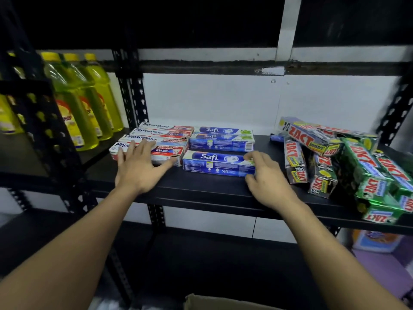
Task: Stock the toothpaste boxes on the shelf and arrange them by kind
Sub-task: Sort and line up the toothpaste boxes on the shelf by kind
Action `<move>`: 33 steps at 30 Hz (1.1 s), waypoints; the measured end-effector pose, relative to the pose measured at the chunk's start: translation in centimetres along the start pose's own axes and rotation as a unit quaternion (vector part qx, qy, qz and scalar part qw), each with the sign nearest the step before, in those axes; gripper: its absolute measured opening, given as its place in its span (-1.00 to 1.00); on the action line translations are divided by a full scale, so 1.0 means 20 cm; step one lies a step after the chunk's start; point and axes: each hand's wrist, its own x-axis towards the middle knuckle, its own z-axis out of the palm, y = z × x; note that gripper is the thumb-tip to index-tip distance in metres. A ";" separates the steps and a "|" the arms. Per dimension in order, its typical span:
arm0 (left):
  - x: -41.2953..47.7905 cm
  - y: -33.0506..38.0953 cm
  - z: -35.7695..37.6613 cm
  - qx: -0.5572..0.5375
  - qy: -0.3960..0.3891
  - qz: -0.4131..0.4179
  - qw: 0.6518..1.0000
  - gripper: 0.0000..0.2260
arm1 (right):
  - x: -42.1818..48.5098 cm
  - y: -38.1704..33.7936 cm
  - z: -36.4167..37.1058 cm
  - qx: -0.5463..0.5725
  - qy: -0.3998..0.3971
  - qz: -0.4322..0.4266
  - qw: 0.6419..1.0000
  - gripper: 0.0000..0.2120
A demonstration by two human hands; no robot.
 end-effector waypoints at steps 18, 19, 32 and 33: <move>0.02 -0.03 0.03 0.017 0.010 -0.001 1.000 -0.12 | 0.09 -0.01 0.00 -0.002 0.024 0.053 0.998 -0.67; 0.02 -0.03 0.03 0.017 0.010 -0.002 1.000 -0.12 | 0.10 -0.01 0.00 -0.004 0.021 0.057 0.998 -0.67; 0.01 -0.02 0.02 0.000 0.007 -0.009 1.000 -0.19 | 0.27 -0.07 0.04 -0.011 0.013 0.124 0.992 -0.63; 0.01 -0.02 0.02 0.000 0.007 -0.009 1.000 -0.19 | 0.28 -0.07 0.05 -0.013 0.014 0.127 0.992 -0.63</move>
